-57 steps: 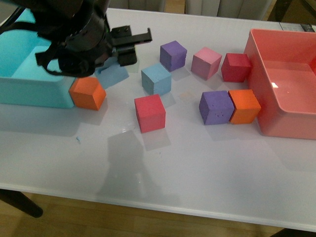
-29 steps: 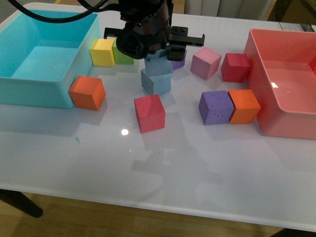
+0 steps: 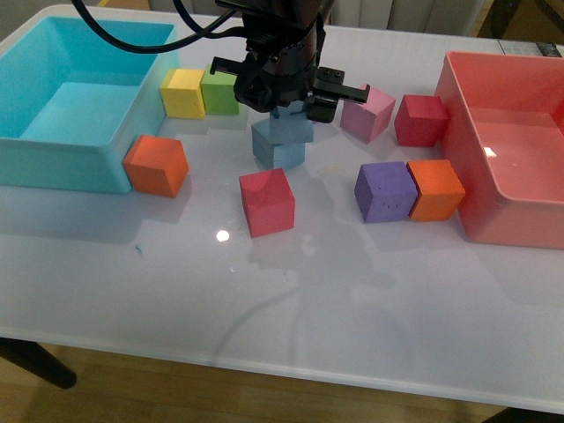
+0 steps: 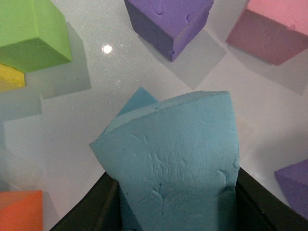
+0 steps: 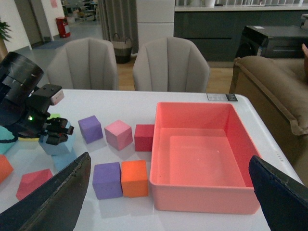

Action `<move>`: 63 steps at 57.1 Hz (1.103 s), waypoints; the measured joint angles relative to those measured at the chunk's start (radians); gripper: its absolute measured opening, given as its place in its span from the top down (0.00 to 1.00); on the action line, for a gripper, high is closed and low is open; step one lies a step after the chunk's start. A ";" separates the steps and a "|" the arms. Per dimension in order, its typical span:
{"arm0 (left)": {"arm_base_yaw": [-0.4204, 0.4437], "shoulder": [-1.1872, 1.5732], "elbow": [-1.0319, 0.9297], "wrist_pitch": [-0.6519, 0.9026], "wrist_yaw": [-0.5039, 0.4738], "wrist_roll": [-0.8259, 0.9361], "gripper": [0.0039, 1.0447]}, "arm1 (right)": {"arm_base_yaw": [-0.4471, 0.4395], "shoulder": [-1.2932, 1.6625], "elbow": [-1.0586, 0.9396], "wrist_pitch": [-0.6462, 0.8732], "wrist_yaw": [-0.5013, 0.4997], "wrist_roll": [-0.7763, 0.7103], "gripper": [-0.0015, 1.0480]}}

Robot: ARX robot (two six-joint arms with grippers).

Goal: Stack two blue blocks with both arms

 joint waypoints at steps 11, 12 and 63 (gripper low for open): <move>0.018 0.026 0.030 -0.019 -0.005 0.014 0.57 | 0.000 0.000 0.000 0.000 0.000 0.000 0.09; 0.019 0.029 0.031 -0.019 -0.007 0.015 0.57 | 0.000 0.000 0.000 0.000 0.000 0.000 0.09; 0.037 -0.038 -0.105 0.055 0.021 -0.016 0.08 | 0.000 0.000 0.000 0.000 0.000 0.000 0.09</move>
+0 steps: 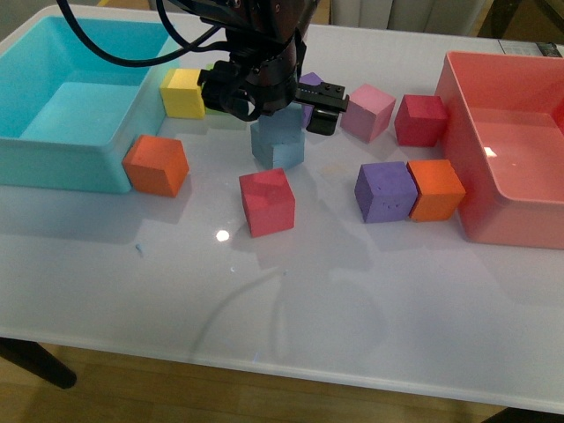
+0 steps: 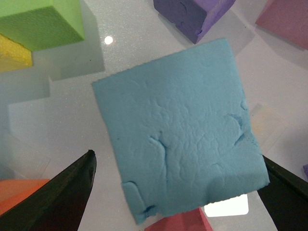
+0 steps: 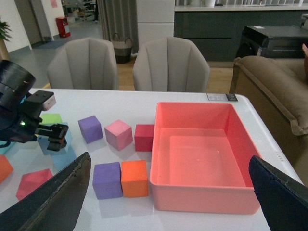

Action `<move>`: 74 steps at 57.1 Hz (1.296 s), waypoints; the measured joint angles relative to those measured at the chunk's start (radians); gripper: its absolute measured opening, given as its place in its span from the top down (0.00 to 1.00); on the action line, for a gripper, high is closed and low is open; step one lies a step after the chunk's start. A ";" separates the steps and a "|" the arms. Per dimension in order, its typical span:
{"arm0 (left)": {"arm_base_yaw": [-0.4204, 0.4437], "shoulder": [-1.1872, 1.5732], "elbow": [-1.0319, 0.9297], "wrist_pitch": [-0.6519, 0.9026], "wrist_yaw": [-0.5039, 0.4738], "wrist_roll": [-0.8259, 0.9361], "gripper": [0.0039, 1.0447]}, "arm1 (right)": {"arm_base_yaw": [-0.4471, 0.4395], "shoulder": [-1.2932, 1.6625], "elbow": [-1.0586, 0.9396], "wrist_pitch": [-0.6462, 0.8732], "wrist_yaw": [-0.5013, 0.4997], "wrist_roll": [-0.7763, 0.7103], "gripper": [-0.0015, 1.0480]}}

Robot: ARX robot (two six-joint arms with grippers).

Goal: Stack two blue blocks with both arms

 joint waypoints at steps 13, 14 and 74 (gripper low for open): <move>0.015 -0.235 -0.263 0.156 -0.002 -0.039 0.08 | 0.000 0.000 0.000 0.000 0.000 0.000 0.09; 0.016 -0.259 -0.290 0.171 -0.005 -0.043 0.08 | 0.000 0.000 0.000 0.000 0.000 0.000 0.09; 0.321 -1.196 -1.691 1.402 0.016 0.164 0.99 | 0.000 0.000 0.000 0.000 -0.002 0.000 0.09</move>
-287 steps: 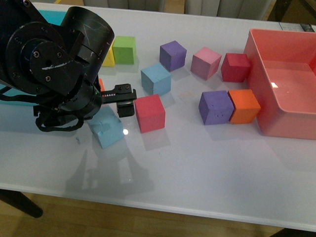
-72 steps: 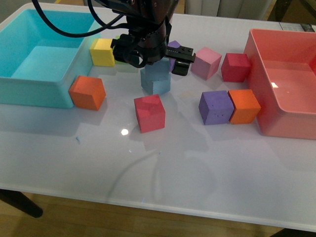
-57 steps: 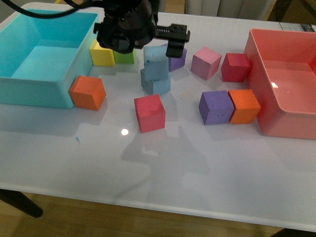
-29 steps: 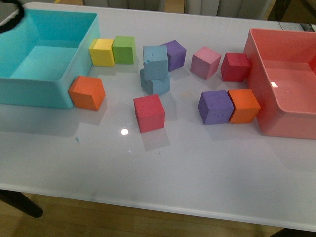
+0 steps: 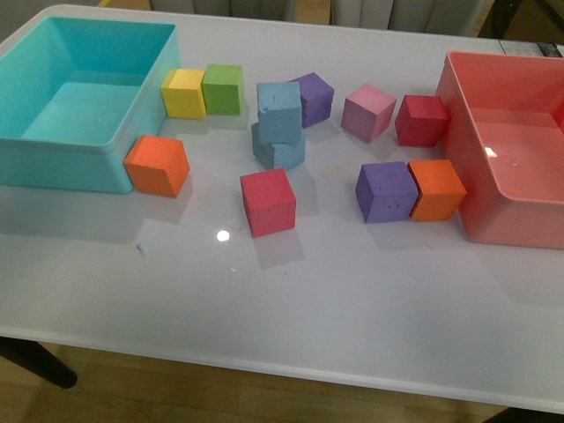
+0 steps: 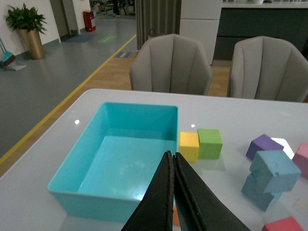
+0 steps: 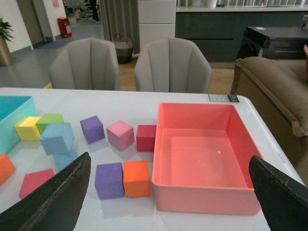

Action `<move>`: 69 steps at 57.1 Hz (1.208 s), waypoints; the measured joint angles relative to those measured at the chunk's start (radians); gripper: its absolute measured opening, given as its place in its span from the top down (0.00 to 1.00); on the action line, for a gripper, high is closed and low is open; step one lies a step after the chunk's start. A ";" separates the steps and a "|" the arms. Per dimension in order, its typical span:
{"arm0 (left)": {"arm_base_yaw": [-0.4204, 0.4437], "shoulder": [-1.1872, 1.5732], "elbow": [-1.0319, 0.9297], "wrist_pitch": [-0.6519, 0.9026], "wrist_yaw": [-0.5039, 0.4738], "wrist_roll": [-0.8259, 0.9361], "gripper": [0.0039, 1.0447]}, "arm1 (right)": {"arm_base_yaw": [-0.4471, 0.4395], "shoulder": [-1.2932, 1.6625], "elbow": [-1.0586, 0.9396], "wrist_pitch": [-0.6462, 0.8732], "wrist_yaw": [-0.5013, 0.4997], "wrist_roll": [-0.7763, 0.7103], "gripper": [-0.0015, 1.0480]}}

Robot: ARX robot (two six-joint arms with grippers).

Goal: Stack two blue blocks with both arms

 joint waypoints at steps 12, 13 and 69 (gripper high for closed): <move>0.038 -0.172 -0.097 -0.078 0.040 0.001 0.99 | 0.000 0.000 0.000 0.000 0.000 0.000 0.09; 0.039 -0.180 -0.100 -0.083 0.042 0.001 0.99 | 0.000 0.000 0.000 0.000 0.000 0.000 0.09; 0.130 -0.935 -0.209 -0.706 0.132 0.003 0.99 | 0.000 0.000 0.000 0.000 0.000 0.000 0.09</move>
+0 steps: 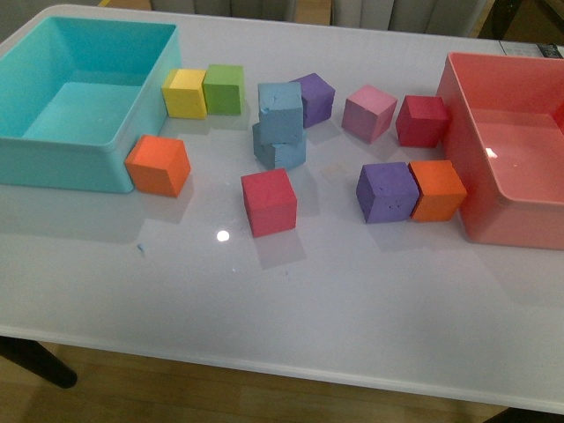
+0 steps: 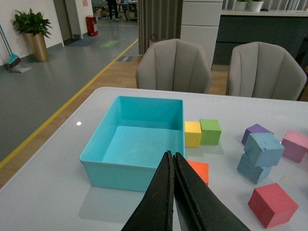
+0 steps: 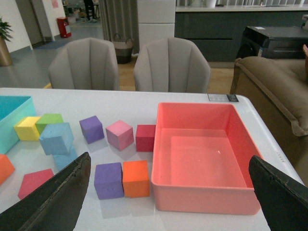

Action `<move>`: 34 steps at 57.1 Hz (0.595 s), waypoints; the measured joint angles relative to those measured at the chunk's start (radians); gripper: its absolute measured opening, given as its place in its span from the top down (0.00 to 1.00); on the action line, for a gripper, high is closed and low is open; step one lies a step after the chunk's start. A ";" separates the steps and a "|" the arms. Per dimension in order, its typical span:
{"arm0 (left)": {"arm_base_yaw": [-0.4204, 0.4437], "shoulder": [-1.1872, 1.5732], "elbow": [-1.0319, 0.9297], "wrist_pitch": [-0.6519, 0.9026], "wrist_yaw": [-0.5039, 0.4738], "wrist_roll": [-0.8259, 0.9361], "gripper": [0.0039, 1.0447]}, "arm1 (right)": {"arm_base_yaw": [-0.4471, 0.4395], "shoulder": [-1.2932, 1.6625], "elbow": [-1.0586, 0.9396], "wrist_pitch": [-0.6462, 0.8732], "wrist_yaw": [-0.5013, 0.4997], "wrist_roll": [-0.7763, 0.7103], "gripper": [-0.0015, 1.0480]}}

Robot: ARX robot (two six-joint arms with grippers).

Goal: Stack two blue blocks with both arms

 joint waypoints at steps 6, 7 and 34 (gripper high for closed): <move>0.000 -0.048 0.000 -0.046 0.000 0.000 0.99 | 0.000 0.000 0.000 0.000 0.000 0.000 0.09; 0.000 -0.057 0.000 -0.054 0.000 0.000 0.99 | 0.000 0.000 0.000 0.000 0.000 0.000 0.09; 0.000 -0.226 0.000 -0.222 0.000 0.000 0.99 | 0.000 0.000 0.000 0.000 0.000 0.000 0.09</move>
